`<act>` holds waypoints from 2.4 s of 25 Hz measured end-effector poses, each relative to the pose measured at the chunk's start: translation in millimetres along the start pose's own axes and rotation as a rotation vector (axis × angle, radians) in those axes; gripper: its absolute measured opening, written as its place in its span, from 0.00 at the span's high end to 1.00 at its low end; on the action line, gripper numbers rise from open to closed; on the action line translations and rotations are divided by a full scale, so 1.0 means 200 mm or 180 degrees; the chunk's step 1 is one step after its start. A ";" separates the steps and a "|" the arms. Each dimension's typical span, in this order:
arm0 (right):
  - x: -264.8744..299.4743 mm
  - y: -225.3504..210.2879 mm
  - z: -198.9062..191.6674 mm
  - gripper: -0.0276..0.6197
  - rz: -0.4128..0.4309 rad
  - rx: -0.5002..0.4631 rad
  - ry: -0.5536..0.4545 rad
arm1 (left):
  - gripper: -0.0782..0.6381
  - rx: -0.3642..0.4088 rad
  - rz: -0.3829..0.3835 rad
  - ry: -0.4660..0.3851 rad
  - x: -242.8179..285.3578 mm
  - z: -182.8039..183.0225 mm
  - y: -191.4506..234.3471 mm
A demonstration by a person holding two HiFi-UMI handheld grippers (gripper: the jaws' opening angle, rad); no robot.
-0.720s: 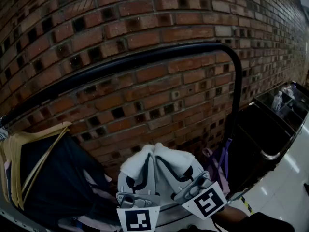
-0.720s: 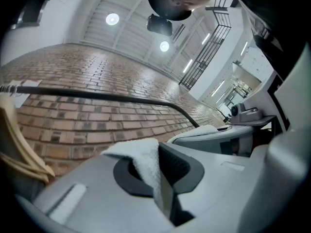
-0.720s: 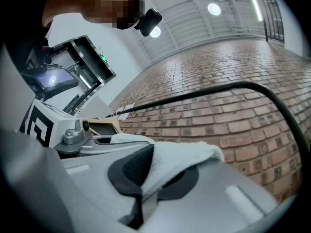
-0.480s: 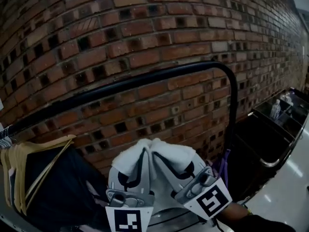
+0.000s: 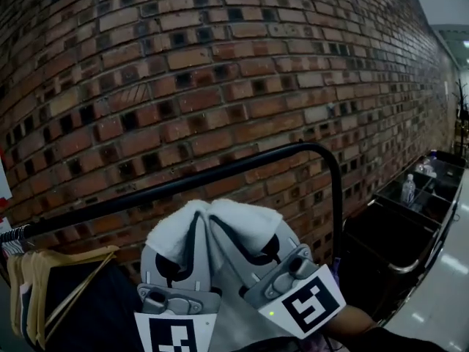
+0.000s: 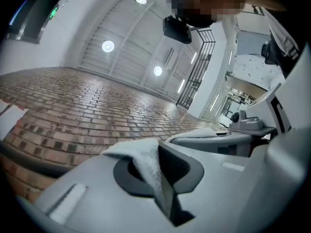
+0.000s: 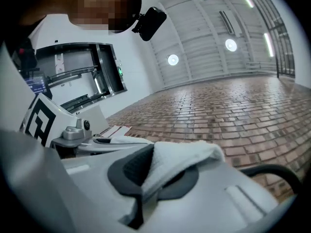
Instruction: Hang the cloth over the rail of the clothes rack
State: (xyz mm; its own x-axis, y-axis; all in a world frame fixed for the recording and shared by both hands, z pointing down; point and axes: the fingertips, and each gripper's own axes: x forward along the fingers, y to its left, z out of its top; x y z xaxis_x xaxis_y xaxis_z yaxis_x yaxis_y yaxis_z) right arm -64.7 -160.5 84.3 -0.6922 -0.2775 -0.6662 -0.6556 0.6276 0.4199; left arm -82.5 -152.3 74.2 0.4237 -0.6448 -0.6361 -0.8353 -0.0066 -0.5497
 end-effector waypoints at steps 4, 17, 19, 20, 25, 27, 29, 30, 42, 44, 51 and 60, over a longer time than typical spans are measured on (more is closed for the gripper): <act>0.12 -0.11 0.16 0.93 0.0031 -0.0238 -0.0079 | 0.86 0.0349 -0.0010 0.0010 0.15 0.14 0.13; 1.01 -0.77 -0.35 0.93 0.1340 -0.1790 0.2168 | 0.86 0.2832 -0.0089 0.1923 0.81 -0.31 1.04; 0.91 -0.72 -0.69 0.93 0.1712 -0.1698 0.2780 | 0.86 0.2556 -0.0801 0.2664 0.68 -0.73 0.98; 0.86 -0.69 -0.79 0.93 0.1838 -0.1568 0.2940 | 0.86 0.2347 -0.1072 0.2942 0.61 -0.86 0.94; 0.58 -0.50 -1.10 0.92 0.2527 -0.0489 0.3762 | 0.86 0.0290 -0.2212 0.4301 0.16 -1.23 0.74; 0.52 -0.48 -1.12 0.85 0.2622 -0.0039 0.3945 | 0.84 -0.0257 -0.2413 0.4594 0.05 -1.28 0.68; 0.55 -0.47 -1.07 0.67 0.2595 0.0224 0.3789 | 0.78 -0.0476 -0.2463 0.4528 0.06 -1.27 0.66; 0.57 -0.47 -1.06 0.59 0.2573 0.0338 0.3731 | 0.72 -0.0628 -0.2472 0.4389 0.09 -1.24 0.65; 0.55 -0.46 -1.04 0.56 0.2594 0.0612 0.3838 | 0.62 -0.1605 -0.2334 0.3177 0.32 -0.97 0.75; 0.57 -0.46 -1.01 0.56 0.2587 0.0736 0.3729 | 0.63 -0.1325 -0.2214 0.3326 0.31 -1.00 0.83; 0.59 -0.49 -1.01 0.56 0.2544 0.0425 0.3643 | 0.58 -0.0664 -0.2397 0.4661 0.01 -1.16 0.90; 0.44 -0.57 -1.17 0.56 0.2540 -0.0420 0.4337 | 0.58 -0.0346 -0.3227 0.5034 -0.14 -1.28 0.64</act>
State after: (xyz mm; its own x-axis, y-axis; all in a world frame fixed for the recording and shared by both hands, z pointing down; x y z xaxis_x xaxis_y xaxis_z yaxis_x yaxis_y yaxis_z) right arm -121.9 -426.4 120.9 -0.5501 -0.3840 0.7416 0.0235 0.8805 0.4734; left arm -291.3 -330.2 160.6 0.0877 -0.3824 0.9198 -0.5511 -0.7879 -0.2750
